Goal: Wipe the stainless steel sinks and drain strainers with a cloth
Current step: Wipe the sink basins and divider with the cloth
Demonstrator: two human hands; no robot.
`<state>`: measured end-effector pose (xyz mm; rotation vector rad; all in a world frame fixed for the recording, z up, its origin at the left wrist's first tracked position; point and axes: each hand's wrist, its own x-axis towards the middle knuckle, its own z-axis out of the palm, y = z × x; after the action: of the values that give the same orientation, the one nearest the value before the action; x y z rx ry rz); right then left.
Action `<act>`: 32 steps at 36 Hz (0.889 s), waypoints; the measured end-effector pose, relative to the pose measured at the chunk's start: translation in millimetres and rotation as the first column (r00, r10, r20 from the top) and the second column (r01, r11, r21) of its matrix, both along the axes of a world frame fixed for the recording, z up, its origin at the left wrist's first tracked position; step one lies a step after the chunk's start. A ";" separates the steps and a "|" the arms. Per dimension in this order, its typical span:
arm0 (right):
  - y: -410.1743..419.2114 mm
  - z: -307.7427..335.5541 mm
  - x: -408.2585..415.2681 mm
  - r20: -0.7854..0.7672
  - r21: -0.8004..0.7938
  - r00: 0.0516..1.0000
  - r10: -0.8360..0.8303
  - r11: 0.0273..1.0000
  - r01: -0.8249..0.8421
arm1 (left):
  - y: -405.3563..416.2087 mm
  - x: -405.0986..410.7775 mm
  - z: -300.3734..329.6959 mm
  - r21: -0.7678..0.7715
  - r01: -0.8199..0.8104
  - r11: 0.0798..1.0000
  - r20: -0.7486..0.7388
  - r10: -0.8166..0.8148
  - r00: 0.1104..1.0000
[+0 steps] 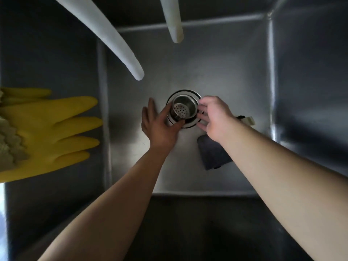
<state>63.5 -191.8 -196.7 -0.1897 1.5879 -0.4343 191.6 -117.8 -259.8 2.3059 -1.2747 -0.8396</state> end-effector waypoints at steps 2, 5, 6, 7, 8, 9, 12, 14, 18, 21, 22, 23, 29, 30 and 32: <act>1.4 -2.7 3.8 -0.063 -0.034 0.998 -0.010 0.999 0.008 | 1.9 0.3 -5.3 0.019 0.011 1.000 0.042 -0.012 0.999; 9.3 -6.5 5.8 -0.155 -0.110 0.988 0.009 0.994 -0.027 | 3.9 -2.0 -5.3 0.009 0.020 1.000 0.059 -0.021 0.998; 12.5 -6.2 5.6 -0.175 -0.134 0.984 0.024 0.990 -0.049 | 4.6 -1.8 -4.0 -0.002 0.010 1.000 0.052 -0.010 0.999; 16.3 -6.2 4.6 -0.187 -0.156 0.982 0.023 0.986 -0.052 | 5.6 -0.9 -1.7 0.002 -0.004 1.000 0.047 0.004 0.999; 20.6 -5.5 2.9 -0.189 -0.176 0.982 -0.002 0.984 -0.032 | 7.0 -0.2 1.2 0.019 -0.014 1.000 0.046 0.013 0.999; 25.1 -3.8 0.9 -0.193 -0.200 0.980 -0.036 0.980 -0.003 | 8.3 -0.5 5.2 0.043 -0.017 0.999 0.054 0.015 0.998; 41.2 5.6 -7.4 -0.261 -0.309 0.962 -0.083 0.951 -0.001 | 14.2 -10.9 23.5 0.031 0.105 0.994 0.135 -0.109 0.985; 56.2 18.4 -12.5 -0.348 -0.374 0.937 -0.037 0.922 -0.103 | 21.3 -21.1 36.1 -0.050 0.314 0.948 0.163 -0.302 0.939; 91.3 55.6 -33.4 -0.462 -0.424 0.879 0.115 0.842 -0.333 | 39.0 -62.8 53.3 -0.149 0.740 0.656 0.143 -0.726 0.673; 111.2 89.0 -55.9 -0.637 -0.515 0.757 0.143 0.652 -0.556 | 48.9 -91.6 53.6 0.100 0.896 0.433 0.182 -0.893 0.411; 116.0 100.2 -64.4 -0.683 -0.527 0.718 0.133 0.592 -0.610 | 51.7 -94.1 47.6 0.167 0.909 0.381 0.181 -0.918 0.352; 119.9 111.6 -73.0 -0.714 -0.530 0.689 0.124 0.546 -0.648 | 51.4 -94.1 43.2 0.175 0.912 0.371 0.204 -0.920 0.335; 125.0 178.6 -120.1 -0.694 -0.678 0.720 -0.023 0.356 -0.642 | 16.1 -93.4 5.2 0.242 0.771 0.589 0.258 -0.805 0.535; 123.8 186.5 -128.0 -0.703 -0.688 0.707 -0.073 0.323 -0.651 | 5.0 -95.7 -0.4 0.228 0.708 0.668 0.252 -0.743 0.620; 120.5 195.9 -144.9 -0.749 -0.658 0.643 -0.157 0.288 -0.696 | -13.6 -102.6 -7.4 0.261 0.617 0.742 0.227 -0.668 0.708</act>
<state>-81.4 -71.3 -0.8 -1.8129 1.7588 -1.0493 89.0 -131.4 -267.2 2.1642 -2.3263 -0.8242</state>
